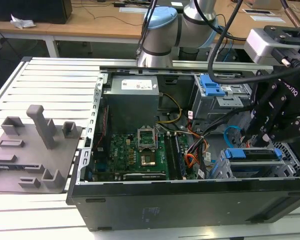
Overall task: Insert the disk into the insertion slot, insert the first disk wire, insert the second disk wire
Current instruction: 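Insert the disk into the insertion slot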
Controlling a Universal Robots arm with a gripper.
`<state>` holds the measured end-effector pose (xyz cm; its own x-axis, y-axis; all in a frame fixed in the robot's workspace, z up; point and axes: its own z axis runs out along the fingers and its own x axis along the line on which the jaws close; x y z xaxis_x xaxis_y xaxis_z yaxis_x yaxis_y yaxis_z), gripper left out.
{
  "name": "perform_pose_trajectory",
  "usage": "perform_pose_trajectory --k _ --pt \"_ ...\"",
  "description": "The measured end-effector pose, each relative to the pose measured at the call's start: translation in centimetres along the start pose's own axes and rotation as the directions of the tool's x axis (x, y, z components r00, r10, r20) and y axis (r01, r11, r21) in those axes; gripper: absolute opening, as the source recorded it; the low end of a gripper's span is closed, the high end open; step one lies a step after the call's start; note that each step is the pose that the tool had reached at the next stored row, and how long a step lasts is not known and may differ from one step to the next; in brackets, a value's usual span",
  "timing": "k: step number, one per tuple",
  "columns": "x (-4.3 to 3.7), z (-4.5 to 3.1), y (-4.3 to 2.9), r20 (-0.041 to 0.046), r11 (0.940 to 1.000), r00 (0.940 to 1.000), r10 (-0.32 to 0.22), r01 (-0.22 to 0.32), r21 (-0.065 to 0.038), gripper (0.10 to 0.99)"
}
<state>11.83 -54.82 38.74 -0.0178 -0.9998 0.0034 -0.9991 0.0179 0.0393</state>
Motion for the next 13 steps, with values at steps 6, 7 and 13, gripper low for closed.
perform_pose_trajectory --k 6,7,13 --pt "0.0 0.01 0.0 0.0 1.0 1.0 0.0 0.0 0.0 0.106" --pt "0.0 0.01 0.0 0.0 1.0 1.0 0.0 0.0 0.0 0.106" --pt "-0.04 -0.02 -1.03 -0.0005 1.0 1.0 0.0 0.0 -0.002 0.106"
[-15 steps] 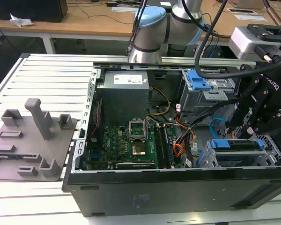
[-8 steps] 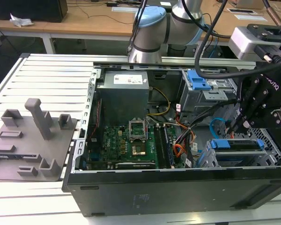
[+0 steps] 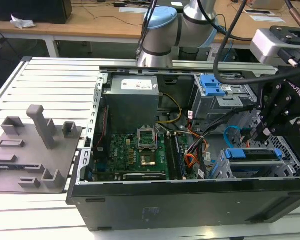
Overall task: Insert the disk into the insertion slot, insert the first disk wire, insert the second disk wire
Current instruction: 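Insert the disk into the insertion slot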
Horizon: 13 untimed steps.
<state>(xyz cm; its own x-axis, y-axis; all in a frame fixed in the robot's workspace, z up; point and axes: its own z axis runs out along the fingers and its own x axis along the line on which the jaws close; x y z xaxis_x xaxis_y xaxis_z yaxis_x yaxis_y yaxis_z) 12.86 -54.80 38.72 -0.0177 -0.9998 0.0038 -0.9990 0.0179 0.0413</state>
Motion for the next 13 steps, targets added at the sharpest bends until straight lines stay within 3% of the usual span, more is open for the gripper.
perform_pose_trajectory --k 8,10,13 --pt "-0.01 1.45 -0.38 -0.0001 1.0 1.0 0.0 0.0 -0.001 0.106" --pt "-0.02 2.27 -0.45 -0.0002 1.0 1.0 0.0 0.0 -0.001 0.106" --pt "-0.03 2.81 -0.97 -0.0003 1.0 1.0 0.0 0.0 -0.002 0.106"
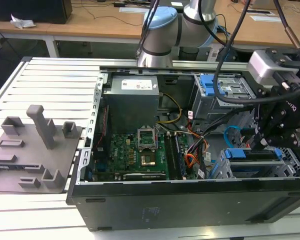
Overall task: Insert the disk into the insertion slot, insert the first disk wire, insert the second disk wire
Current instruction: 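Insert the disk into the insertion slot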
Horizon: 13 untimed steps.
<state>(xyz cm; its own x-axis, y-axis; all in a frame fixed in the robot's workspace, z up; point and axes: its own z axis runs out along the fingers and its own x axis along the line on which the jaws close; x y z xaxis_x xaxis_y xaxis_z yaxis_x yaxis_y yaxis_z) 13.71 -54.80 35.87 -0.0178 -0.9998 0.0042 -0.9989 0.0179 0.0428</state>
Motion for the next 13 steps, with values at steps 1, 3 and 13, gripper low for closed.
perform_pose_trajectory --k 1,3,13 --pt "-0.01 0.09 -0.22 -0.0001 1.0 1.0 0.0 0.0 0.0 0.106" --pt "-0.04 0.38 -0.97 0.0 1.0 1.0 0.0 0.0 -0.001 0.106" --pt "-0.05 0.47 -1.37 0.0 1.0 1.0 0.0 0.0 -0.001 0.106"
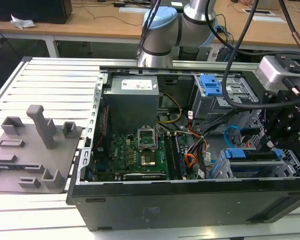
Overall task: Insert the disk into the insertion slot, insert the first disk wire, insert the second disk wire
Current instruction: 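Insert the disk into the insertion slot, then insert the first disk wire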
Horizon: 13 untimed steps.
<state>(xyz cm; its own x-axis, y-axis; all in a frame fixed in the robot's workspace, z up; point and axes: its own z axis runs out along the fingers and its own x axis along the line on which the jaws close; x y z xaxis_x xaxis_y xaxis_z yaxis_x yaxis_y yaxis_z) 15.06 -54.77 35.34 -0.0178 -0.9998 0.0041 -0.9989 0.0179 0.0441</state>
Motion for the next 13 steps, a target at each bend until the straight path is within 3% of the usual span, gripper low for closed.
perform_pose_trajectory --k 7,10,13 --pt "0.0 0.0 -0.01 0.0 1.0 1.0 0.0 0.0 0.0 0.106" --pt "-0.01 -0.01 -0.58 -0.0001 1.0 1.0 0.0 0.0 0.0 0.106" --pt "-0.04 -0.04 -0.67 0.0 1.0 1.0 0.0 0.0 0.0 0.106"
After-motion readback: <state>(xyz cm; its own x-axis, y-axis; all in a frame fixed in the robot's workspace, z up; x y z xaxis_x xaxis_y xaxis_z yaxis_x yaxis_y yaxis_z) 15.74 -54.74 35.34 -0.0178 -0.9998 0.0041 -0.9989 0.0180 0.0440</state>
